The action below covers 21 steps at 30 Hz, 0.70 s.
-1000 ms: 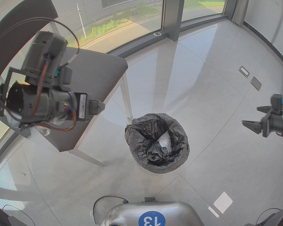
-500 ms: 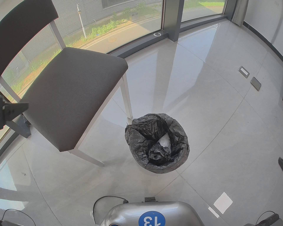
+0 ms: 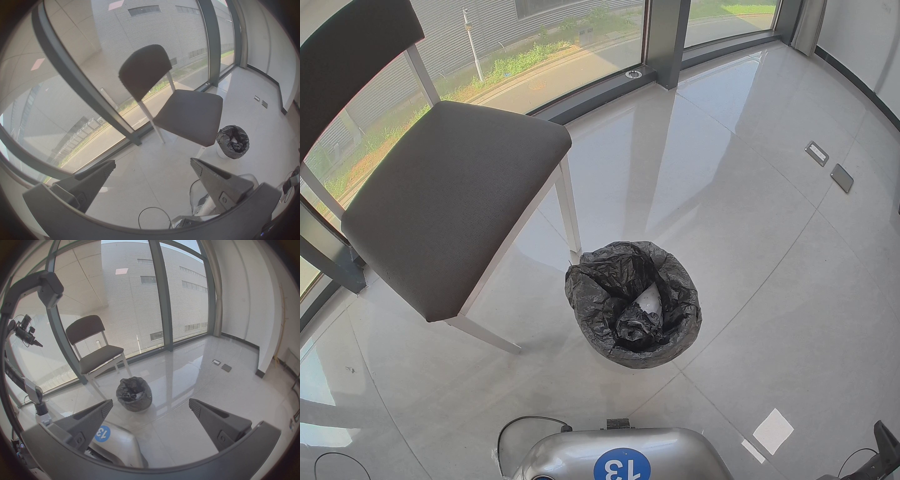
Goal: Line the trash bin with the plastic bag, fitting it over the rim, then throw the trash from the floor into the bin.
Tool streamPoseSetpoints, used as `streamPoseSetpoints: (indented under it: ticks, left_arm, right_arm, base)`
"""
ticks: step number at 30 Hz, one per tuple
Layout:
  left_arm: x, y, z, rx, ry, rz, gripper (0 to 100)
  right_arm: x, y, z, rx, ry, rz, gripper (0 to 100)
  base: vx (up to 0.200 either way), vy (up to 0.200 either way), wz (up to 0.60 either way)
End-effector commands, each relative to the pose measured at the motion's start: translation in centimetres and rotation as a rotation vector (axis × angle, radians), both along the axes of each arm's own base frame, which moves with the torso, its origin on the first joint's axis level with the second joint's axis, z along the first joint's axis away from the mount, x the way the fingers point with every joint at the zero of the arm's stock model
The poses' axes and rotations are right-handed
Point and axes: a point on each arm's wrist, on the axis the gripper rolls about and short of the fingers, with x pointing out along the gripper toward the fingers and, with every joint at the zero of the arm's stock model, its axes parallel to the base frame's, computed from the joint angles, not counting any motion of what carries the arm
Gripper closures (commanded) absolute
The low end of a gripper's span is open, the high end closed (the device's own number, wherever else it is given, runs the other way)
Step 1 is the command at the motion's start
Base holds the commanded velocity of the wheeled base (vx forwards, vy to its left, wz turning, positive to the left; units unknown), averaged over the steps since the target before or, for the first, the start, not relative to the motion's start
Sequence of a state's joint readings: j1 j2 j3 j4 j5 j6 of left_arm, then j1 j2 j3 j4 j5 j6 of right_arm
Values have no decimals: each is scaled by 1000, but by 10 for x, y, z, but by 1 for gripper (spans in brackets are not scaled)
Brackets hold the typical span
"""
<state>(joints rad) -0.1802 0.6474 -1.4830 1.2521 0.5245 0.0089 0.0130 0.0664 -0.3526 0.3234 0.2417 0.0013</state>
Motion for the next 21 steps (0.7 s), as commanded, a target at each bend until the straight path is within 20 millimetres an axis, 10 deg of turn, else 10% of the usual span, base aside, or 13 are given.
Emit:
streamPoseSetpoints:
  ticks: [1, 14, 21]
  left_arm:
    - [-67, -2, -21, -14, -157, 89, 0]
    - [-107, -8, -109, -26, -208, 141, 0]
    - [-87, -17, -153, -150, -262, 130, 0]
  right_arm:
    - [4, -5, -27, 35, 18, 89, 0]
    - [23, -2, -54, 27, -10, 53, 0]
    - [23, -2, -54, 21, -11, 56, 0]
  base:
    - [0, 0, 0]
    - [0, 0, 0]
    - [0, 0, 0]
